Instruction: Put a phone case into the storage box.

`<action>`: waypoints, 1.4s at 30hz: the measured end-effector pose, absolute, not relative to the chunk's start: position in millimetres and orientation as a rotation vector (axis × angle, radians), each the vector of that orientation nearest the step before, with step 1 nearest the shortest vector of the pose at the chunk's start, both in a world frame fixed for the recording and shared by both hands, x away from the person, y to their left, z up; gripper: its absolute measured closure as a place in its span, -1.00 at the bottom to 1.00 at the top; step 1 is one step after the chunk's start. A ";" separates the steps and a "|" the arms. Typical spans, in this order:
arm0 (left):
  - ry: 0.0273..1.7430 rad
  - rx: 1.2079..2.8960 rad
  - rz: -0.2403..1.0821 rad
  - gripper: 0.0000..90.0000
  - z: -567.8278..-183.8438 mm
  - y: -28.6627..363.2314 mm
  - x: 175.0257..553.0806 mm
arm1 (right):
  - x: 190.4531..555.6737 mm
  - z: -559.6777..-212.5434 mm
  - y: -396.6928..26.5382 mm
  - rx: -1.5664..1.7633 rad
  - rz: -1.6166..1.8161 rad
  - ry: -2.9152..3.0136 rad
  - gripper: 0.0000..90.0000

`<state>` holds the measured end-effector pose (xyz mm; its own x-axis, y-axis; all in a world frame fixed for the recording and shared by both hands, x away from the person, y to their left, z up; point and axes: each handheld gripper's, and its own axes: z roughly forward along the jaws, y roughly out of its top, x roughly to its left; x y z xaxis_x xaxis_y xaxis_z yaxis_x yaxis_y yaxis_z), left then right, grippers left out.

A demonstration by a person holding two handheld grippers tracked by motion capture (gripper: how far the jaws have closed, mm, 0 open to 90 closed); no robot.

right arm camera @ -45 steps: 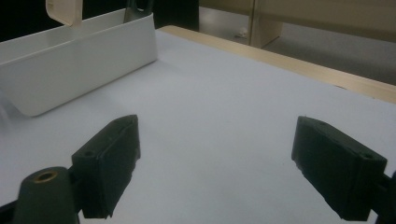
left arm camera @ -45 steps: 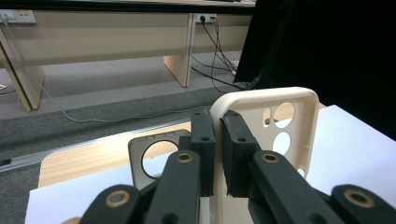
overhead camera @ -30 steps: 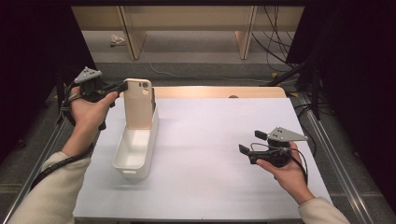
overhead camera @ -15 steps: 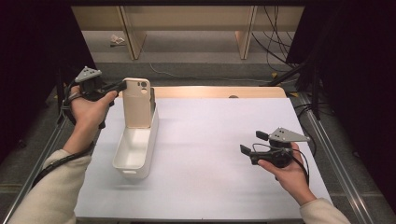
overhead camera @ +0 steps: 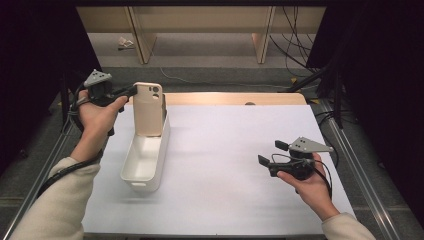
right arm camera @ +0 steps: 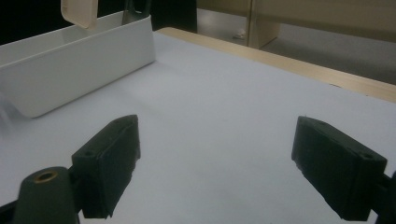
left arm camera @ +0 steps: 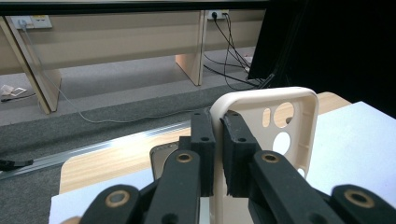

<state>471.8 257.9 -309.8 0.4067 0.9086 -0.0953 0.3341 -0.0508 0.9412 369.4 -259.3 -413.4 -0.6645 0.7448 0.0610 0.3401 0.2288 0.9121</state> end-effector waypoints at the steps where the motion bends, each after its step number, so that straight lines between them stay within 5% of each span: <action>1: 1.122 1.609 0.681 0.86 -310.0 257.9 472.4 | 369.4 -413.3 -259.3 1.000 1.417 2.122 -0.64; 42: 1.149 1.629 0.690 0.86 -323.0 259.3 490.8 | 369.8 -413.8 -260.1 1.005 1.420 2.123 -0.64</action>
